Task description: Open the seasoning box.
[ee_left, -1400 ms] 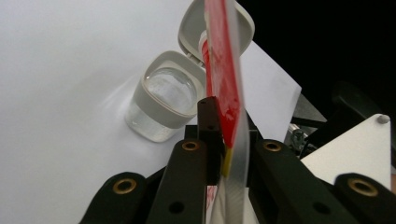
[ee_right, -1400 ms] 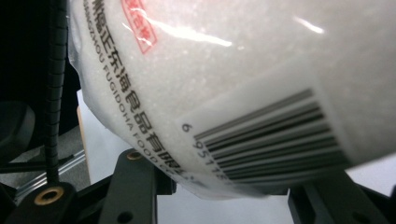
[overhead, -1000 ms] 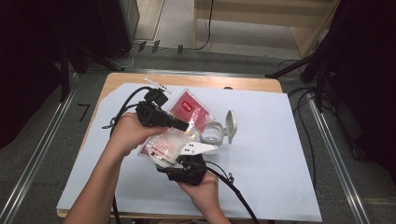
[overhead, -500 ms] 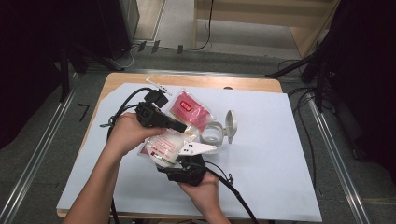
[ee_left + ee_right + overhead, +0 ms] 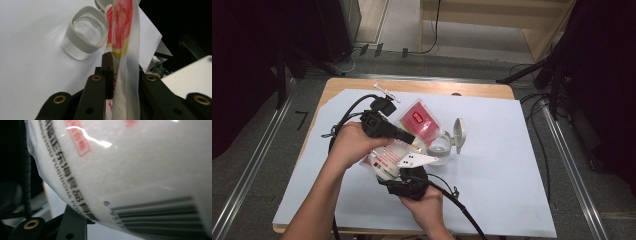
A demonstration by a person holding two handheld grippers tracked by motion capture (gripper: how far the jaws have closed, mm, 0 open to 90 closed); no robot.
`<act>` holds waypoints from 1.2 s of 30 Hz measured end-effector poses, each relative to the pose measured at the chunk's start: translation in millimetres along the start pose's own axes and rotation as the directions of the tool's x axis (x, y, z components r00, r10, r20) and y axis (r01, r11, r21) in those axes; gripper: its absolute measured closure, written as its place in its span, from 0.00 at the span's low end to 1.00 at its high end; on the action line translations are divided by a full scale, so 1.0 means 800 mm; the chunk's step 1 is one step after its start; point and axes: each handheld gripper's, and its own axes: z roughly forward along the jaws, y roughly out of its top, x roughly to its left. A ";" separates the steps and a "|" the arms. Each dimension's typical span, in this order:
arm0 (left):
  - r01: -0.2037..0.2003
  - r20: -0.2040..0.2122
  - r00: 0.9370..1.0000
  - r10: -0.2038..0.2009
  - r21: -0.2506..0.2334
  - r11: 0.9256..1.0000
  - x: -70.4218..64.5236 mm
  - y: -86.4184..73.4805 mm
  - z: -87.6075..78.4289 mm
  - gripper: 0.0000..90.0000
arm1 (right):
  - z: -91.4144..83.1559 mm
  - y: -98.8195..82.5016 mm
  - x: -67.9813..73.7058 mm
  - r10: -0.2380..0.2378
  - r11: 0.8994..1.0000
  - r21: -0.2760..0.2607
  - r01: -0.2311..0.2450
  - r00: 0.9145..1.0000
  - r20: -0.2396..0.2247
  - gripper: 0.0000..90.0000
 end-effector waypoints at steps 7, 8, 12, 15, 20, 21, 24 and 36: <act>-0.024 0.014 1.000 0.025 -0.013 1.000 0.004 -0.002 -0.003 0.90 | -0.003 -0.002 -0.004 0.011 1.000 -0.020 -0.011 1.000 -0.009 0.69; -0.036 0.015 0.999 0.036 -0.012 0.999 0.004 -0.002 -0.004 0.90 | -0.003 -0.002 -0.004 0.013 1.000 -0.023 -0.014 1.000 -0.018 0.68; -0.075 0.005 0.997 0.075 -0.011 0.997 0.004 -0.003 -0.007 0.91 | -0.005 -0.002 -0.003 0.010 1.000 -0.029 -0.011 1.000 -0.024 0.69; -0.100 0.006 0.995 0.100 -0.024 0.995 0.005 -0.005 -0.008 0.90 | -0.007 -0.002 -0.005 0.017 0.999 -0.038 -0.019 0.999 -0.043 0.69; -0.061 0.018 0.998 0.061 -0.018 0.998 0.005 -0.003 -0.005 0.92 | -0.010 0.000 -0.005 0.026 0.999 -0.040 -0.028 0.998 -0.050 0.68; -0.071 0.010 0.997 0.071 -0.009 0.997 0.003 -0.002 -0.005 0.94 | -0.010 0.002 -0.003 0.009 1.000 -0.030 -0.010 0.999 -0.039 0.68; -0.047 -0.047 0.998 0.046 -0.014 0.999 0.000 -0.001 -0.002 0.95 | -0.009 0.004 0.002 -0.011 1.000 -0.022 0.010 1.000 -0.023 0.65; -0.039 -0.038 0.999 0.038 -0.011 0.999 -0.012 0.004 0.012 0.87 | -0.006 0.011 0.008 0.002 1.000 -0.011 -0.002 1.000 -0.005 0.65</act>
